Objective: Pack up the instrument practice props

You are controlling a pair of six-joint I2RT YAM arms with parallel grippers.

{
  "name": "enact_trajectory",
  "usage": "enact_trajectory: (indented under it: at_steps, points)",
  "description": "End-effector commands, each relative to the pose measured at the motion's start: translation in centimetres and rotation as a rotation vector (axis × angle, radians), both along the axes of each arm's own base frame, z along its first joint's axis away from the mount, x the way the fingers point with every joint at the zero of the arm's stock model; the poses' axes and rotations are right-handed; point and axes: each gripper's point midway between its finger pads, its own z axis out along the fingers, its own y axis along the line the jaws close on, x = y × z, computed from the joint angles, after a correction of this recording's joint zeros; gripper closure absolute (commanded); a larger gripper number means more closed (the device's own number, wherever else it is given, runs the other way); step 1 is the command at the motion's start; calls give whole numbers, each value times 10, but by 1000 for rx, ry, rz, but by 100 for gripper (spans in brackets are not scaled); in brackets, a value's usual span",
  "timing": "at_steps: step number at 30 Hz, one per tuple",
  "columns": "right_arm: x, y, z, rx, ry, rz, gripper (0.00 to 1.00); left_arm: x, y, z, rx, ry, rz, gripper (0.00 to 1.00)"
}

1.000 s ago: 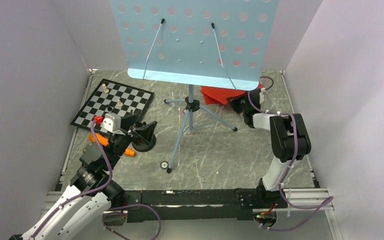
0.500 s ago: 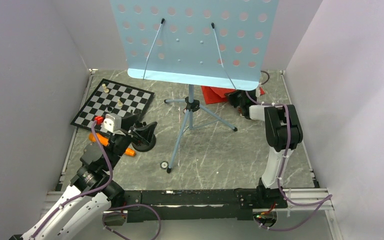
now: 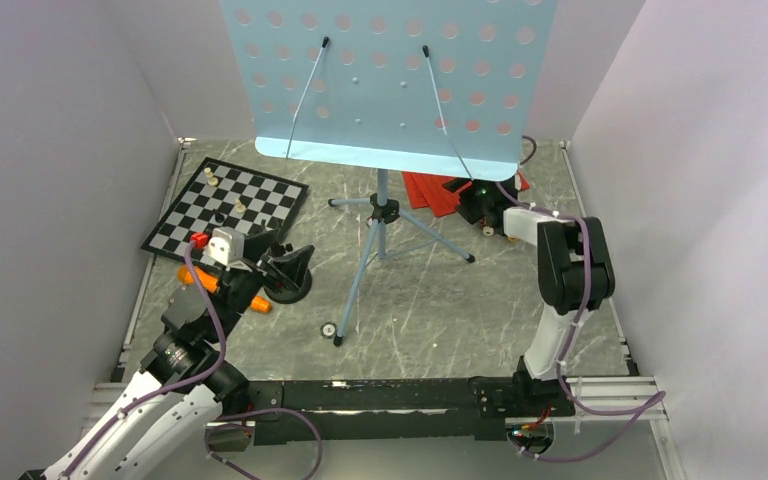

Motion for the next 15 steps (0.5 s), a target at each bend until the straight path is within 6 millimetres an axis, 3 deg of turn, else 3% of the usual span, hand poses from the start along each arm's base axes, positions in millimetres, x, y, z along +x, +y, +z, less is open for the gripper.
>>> enact_trajectory:
  at_steps: [1,5,9,15]
  points:
    - [1,-5,74,-80,-132,47,25,0,4,3,-13,-3,14,8]
    - [-18,-15,107,-143,-185,66,23,-1,2,4,-10,-1,6,7]
    - [-49,-16,132,-208,-256,142,24,-1,-2,6,-6,-1,-12,7]
    - [-106,6,169,-276,-479,321,28,3,-16,16,-19,-35,-60,7]
